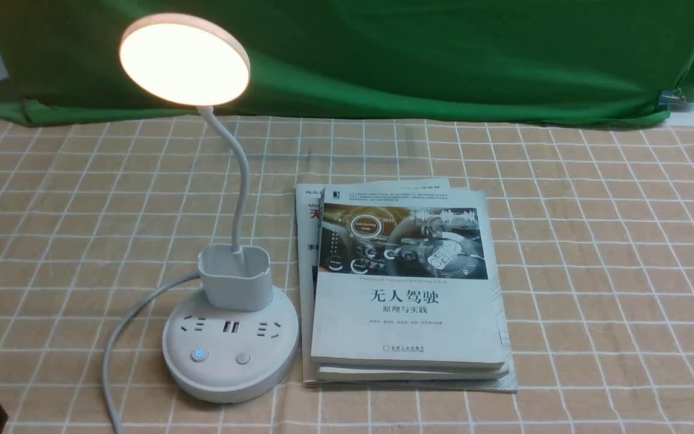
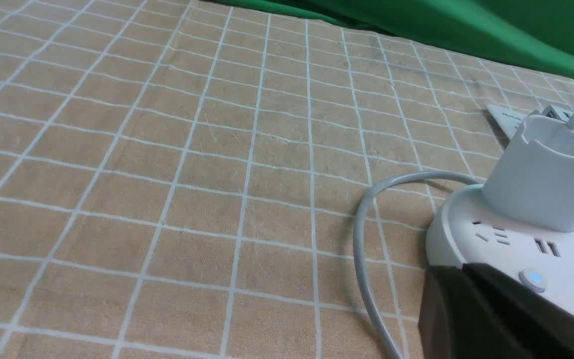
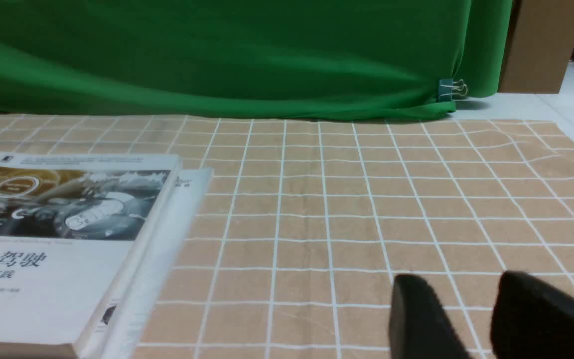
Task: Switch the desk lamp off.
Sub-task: Use the left arm to press the button switch on the lamp holder
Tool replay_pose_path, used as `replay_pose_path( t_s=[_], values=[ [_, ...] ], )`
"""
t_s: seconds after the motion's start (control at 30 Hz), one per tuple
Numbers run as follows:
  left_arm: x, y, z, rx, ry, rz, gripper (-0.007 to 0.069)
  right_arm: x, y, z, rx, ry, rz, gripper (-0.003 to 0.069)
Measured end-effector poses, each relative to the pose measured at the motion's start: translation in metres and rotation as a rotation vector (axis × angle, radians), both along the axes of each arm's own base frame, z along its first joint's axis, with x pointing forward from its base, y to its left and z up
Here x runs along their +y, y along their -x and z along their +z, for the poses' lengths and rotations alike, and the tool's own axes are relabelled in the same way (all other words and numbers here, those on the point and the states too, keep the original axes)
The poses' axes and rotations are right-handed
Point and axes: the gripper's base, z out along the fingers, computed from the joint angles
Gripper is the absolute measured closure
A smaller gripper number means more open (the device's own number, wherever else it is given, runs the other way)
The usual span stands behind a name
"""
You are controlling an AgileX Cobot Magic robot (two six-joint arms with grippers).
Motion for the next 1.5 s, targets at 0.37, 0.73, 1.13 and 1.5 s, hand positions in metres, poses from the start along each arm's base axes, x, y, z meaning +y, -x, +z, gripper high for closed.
replay_pose_path(
  t_s=[0.37, 0.73, 1.13, 1.5],
  values=[
    [0.000, 0.000, 0.000, 0.000, 0.000, 0.000, 0.0619, 0.000, 0.000, 0.000, 0.000, 0.000, 0.000, 0.0417],
    [0.000, -0.001, 0.004, -0.042, 0.052, 0.007, 0.0619, 0.000, 0.000, 0.000, 0.000, 0.000, 0.000, 0.0417],
    [0.004, -0.002, 0.026, -0.279, 0.674, 0.088, 0.0619, 0.000, 0.000, 0.000, 0.000, 0.000, 0.000, 0.0417],
    [-0.013, -0.012, 0.085, 0.013, 0.401, -0.070, 0.0619, 0.000, 0.000, 0.000, 0.000, 0.000, 0.000, 0.0417]
  ],
)
